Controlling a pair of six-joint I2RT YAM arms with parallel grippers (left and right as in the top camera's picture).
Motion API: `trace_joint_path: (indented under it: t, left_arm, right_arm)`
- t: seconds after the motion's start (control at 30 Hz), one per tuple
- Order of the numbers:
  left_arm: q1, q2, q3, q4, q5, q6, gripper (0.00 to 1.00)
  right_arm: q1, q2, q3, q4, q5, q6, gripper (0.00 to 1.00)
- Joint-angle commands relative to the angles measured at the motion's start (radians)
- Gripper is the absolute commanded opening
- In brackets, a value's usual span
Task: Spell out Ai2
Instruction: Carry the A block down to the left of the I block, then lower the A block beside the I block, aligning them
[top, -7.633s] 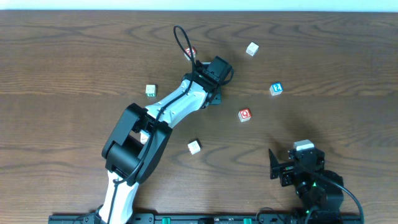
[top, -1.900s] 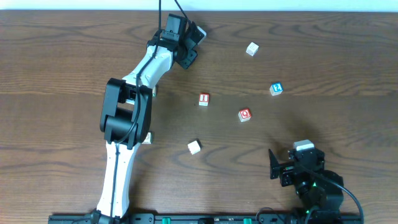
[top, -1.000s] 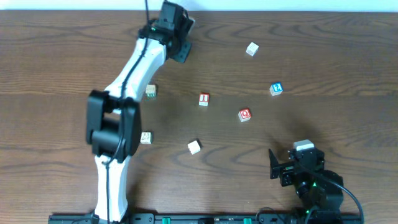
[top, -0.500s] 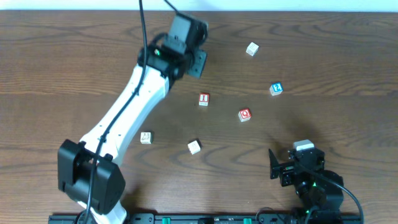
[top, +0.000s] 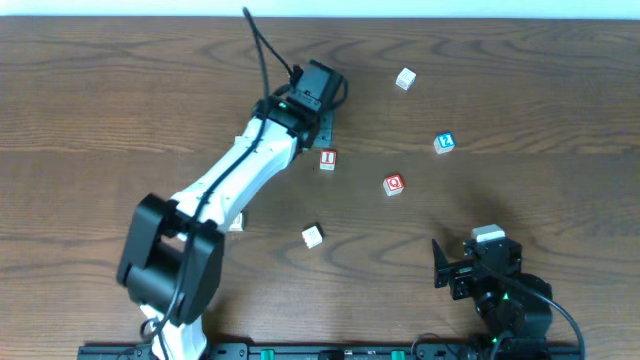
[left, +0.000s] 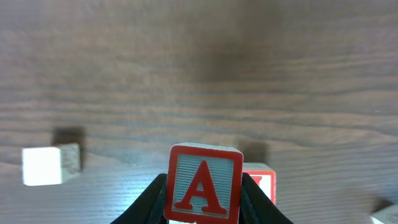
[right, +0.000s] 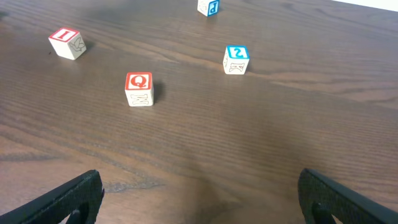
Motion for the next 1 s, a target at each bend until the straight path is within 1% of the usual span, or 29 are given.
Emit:
trace_joint_path:
  t: [0.0,0.4,0.63,0.97]
  left_arm:
    - [-0.002,0.036,0.000,-0.016,-0.032,-0.064,0.06]
    - [-0.010,0.055,-0.004,-0.058,-0.032,-0.068,0.06]
    - [-0.027,0.103,-0.004,-0.054,-0.035,-0.088,0.06]
    - [-0.046,0.113,-0.015,-0.044,-0.039,-0.109,0.06]
  right_arm:
    - [-0.007,-0.005,-0.007,-0.001,-0.012,-0.011,0.99]
    - [-0.007,-0.005,-0.007,0.000,-0.012,-0.011,0.99]
    - [-0.007,-0.005,-0.007,0.000,-0.012,-0.011,0.99]
    - [-0.007,-0.005,-0.007,-0.001,-0.012,-0.011,0.99]
